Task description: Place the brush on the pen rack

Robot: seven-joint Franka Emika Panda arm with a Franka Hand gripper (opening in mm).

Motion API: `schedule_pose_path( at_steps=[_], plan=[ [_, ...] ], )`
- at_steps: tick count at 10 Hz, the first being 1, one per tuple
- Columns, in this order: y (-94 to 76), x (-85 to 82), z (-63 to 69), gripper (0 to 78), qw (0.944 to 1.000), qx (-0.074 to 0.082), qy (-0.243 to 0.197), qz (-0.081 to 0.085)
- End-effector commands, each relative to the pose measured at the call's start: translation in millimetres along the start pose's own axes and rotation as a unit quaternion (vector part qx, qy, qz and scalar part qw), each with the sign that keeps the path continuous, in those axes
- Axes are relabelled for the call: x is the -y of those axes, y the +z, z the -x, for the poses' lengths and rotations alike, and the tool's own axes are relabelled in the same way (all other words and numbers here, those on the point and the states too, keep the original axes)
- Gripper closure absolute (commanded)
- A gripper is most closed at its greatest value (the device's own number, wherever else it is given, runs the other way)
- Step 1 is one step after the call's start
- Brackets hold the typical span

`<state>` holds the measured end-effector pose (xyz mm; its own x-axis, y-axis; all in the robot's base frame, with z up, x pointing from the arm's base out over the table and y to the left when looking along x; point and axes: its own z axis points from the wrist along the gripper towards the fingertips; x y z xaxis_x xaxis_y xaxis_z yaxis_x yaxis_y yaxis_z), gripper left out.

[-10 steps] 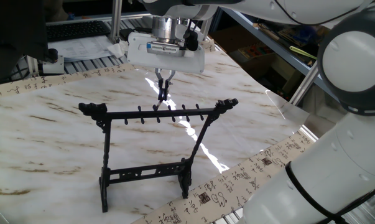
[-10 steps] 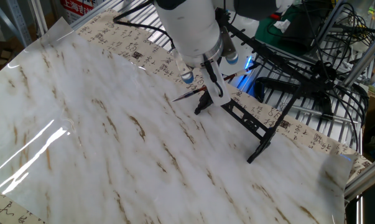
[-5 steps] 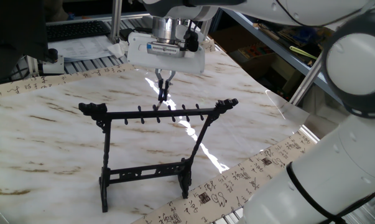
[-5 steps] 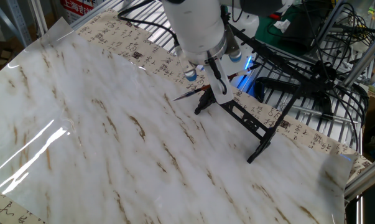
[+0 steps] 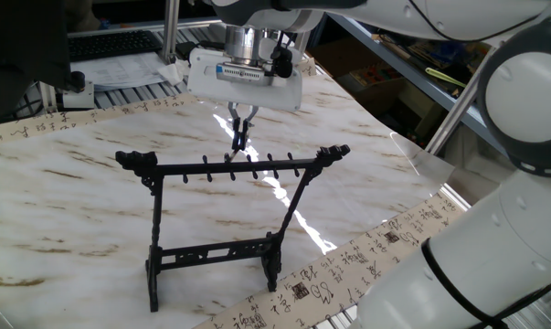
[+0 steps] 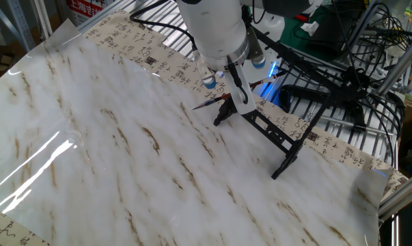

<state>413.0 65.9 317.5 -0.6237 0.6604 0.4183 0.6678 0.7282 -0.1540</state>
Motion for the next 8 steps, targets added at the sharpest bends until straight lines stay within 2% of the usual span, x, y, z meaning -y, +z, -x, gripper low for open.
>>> schedule_pose_path(
  at_steps=[1,4,8],
  plan=[
    [-5.4,-3.2,3.1,76.4,0.9999,-0.010,0.004,-0.003],
    [-3.7,-2.2,1.8,76.4,0.9999,-0.014,0.005,0.001],
    [2.4,1.0,-2.2,76.4,0.9999,-0.009,-0.002,0.006]
  ],
)
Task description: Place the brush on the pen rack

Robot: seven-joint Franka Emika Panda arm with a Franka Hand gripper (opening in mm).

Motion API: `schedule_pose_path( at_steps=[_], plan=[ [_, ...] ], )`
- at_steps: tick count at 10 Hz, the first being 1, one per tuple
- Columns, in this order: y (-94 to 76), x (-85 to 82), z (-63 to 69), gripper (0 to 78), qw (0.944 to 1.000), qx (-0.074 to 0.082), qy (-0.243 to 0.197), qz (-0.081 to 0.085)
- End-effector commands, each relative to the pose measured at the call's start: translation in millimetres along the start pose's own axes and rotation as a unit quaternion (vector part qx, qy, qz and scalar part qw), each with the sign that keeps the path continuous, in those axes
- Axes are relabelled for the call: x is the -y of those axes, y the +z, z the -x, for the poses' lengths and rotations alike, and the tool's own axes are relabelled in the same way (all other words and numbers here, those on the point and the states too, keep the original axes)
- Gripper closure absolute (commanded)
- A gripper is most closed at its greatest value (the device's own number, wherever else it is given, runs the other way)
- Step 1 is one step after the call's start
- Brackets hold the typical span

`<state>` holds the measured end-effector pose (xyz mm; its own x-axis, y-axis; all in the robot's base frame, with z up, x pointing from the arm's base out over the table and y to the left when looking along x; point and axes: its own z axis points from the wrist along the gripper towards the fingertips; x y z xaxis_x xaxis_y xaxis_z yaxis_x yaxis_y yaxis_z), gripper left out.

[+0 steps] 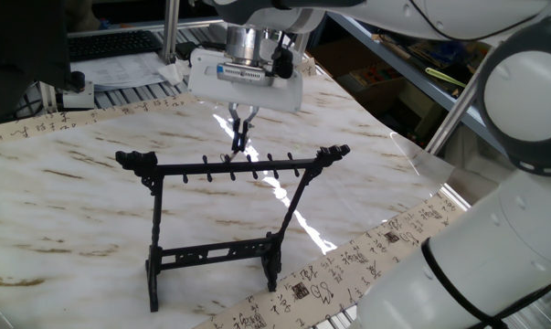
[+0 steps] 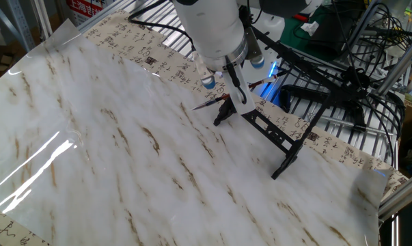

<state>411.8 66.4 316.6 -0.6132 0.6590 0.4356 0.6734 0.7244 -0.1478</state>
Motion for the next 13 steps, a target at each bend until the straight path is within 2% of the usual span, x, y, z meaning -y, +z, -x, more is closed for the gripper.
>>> schedule_pose_path(
  at_steps=[1,2,4,6,13],
  plan=[
    [1.2,0.7,-1.5,76.4,1.0000,0.001,-0.006,0.001],
    [1.3,0.7,-1.5,76.4,1.0000,0.003,-0.009,-0.001],
    [-0.1,-3.4,1.0,76.4,0.9999,-0.004,0.009,-0.005],
    [-3.0,-7.6,4.5,76.4,0.9999,-0.003,0.015,-0.008],
    [-7.4,-10.7,10.6,76.4,0.9998,-0.012,0.000,-0.017]
  ],
)
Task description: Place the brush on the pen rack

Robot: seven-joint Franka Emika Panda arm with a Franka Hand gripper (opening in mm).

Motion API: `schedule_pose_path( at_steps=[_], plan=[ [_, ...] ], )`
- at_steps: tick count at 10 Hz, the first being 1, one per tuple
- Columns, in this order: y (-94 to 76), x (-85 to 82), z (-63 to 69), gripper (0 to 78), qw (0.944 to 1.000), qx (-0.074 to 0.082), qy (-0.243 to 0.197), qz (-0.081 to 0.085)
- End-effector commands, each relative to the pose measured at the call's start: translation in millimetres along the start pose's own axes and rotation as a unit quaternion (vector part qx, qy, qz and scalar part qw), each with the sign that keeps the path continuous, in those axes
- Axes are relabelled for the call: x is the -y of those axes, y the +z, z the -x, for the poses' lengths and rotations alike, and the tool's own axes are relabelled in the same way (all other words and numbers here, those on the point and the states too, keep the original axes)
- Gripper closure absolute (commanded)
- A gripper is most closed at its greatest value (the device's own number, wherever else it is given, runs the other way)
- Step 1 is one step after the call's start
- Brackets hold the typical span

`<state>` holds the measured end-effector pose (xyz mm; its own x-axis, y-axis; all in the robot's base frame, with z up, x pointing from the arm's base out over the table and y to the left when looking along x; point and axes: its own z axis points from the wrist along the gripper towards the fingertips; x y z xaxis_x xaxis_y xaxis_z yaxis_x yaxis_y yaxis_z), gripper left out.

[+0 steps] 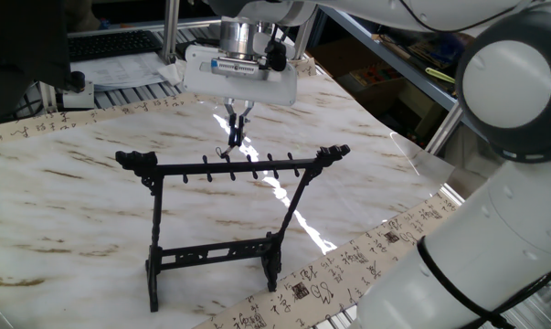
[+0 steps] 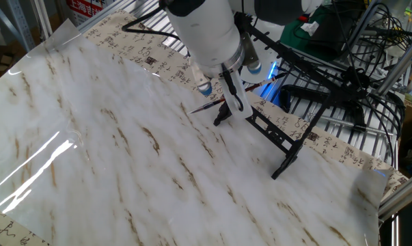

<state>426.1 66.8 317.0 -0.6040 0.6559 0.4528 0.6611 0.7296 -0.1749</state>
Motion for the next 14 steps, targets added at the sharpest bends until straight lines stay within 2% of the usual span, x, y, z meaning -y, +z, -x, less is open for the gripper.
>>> schedule_pose_path(
  at_steps=[1,5,7,9,12,13,14],
  plan=[
    [-1.4,-0.8,2.7,76.4,1.0000,-0.001,0.000,-0.003],
    [-4.6,-2.8,8.3,76.4,1.0000,0.000,-0.005,-0.005],
    [-9.4,-5.3,18.6,76.4,0.9999,-0.008,-0.004,-0.009],
    [-13.1,-6.7,26.2,76.4,0.9995,-0.013,-0.025,-0.015],
    [-11.8,-5.3,19.8,76.4,0.9994,-0.009,-0.029,-0.016],
    [-9.2,-3.5,12.0,76.4,0.9996,-0.004,-0.025,-0.015],
    [-7.6,-2.6,9.7,76.4,0.9995,-0.003,-0.027,-0.015]
  ],
)
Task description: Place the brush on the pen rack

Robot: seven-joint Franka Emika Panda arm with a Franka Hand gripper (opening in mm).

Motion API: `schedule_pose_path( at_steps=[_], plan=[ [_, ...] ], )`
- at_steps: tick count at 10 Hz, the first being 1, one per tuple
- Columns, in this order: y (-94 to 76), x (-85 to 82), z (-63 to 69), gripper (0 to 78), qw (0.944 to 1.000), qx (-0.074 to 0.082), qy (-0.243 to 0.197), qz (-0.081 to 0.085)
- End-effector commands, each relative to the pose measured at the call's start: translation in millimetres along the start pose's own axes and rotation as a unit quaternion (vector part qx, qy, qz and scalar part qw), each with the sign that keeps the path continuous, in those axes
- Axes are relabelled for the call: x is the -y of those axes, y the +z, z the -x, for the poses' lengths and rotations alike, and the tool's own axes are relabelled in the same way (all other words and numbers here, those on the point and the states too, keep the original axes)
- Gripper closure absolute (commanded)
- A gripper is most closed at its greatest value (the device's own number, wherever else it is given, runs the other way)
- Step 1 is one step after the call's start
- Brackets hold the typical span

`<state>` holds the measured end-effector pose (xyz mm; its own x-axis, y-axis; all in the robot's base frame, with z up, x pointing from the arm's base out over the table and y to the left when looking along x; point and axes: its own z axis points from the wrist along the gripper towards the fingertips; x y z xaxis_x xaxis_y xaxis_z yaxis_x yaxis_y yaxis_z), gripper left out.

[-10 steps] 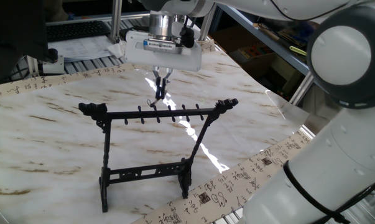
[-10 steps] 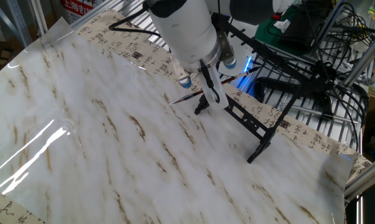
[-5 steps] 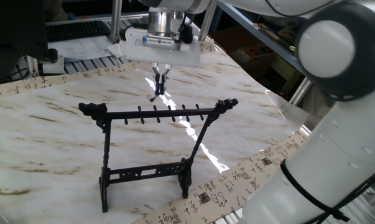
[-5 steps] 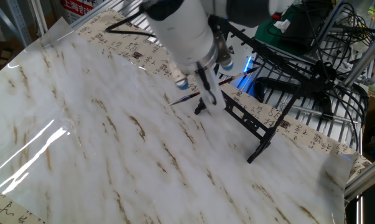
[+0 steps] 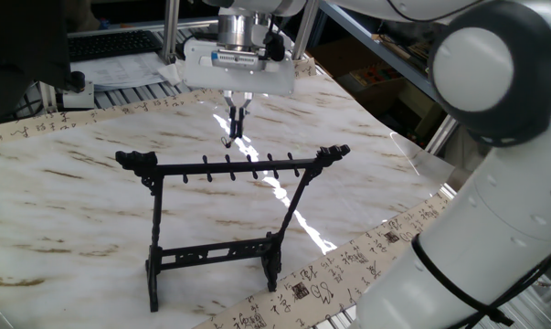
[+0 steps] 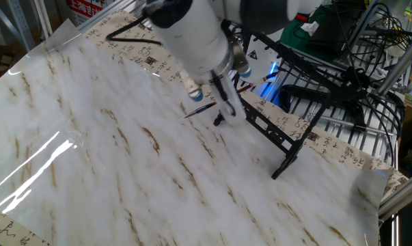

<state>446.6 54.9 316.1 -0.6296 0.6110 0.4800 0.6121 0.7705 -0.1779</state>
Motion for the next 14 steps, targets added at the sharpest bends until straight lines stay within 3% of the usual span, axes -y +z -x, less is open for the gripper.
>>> schedule_pose_path(
  at_steps=[1,7,10,14],
  plan=[
    [3.9,1.8,-11.4,76.4,1.0000,0.008,-0.004,0.001],
    [7.7,4.2,-21.2,76.4,0.9997,0.019,-0.014,-0.001],
    [9.4,5.0,-22.3,76.4,0.9993,0.033,-0.020,0.001],
    [9.3,5.0,-22.3,76.4,0.9998,0.015,0.004,0.011]
  ],
)
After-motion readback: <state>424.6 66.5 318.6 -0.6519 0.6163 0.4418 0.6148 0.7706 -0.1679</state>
